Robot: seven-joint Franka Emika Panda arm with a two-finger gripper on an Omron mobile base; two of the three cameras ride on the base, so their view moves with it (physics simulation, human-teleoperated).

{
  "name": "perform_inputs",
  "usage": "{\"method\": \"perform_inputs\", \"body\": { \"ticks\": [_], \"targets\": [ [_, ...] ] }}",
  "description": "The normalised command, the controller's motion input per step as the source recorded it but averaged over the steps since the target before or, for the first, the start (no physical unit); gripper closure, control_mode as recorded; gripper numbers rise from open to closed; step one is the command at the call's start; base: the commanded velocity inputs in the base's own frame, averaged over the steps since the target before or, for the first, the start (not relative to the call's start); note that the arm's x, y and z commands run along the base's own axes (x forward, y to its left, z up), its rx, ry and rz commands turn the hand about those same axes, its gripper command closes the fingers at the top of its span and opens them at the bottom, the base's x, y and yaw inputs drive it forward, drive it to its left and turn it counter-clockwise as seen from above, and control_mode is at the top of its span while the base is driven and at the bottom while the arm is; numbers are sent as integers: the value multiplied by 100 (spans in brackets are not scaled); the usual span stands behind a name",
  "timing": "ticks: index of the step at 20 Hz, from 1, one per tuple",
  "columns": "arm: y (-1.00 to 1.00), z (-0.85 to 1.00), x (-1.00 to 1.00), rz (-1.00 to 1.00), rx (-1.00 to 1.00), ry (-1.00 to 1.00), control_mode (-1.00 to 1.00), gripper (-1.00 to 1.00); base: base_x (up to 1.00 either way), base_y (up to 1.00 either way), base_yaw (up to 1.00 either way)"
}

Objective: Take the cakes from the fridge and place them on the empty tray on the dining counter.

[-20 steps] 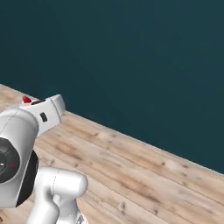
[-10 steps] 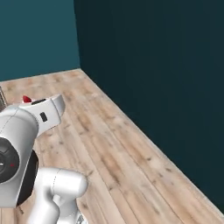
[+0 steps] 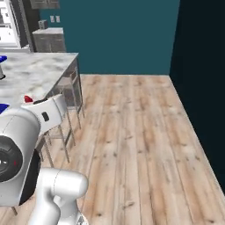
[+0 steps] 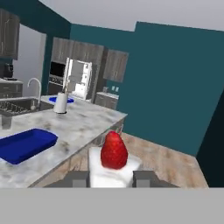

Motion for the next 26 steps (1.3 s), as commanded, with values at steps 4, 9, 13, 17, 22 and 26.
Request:
{"method": "perform_inputs", "body": {
  "ticks": [4,9,13,17,22,26],
  "targets": [
    [0,0,0,0,0,0,100,100,43,0,75],
    [0,0,0,0,0,0,100,100,47,-6,74],
    [0,0,0,0,0,0,100,100,45,-44,68],
    [0,0,0,0,0,0,100,100,39,-68,66],
    [0,0,0,0,0,0,100,100,34,-82,62],
    [0,0,0,0,0,0,100,100,37,-79,59]
  ]
}}
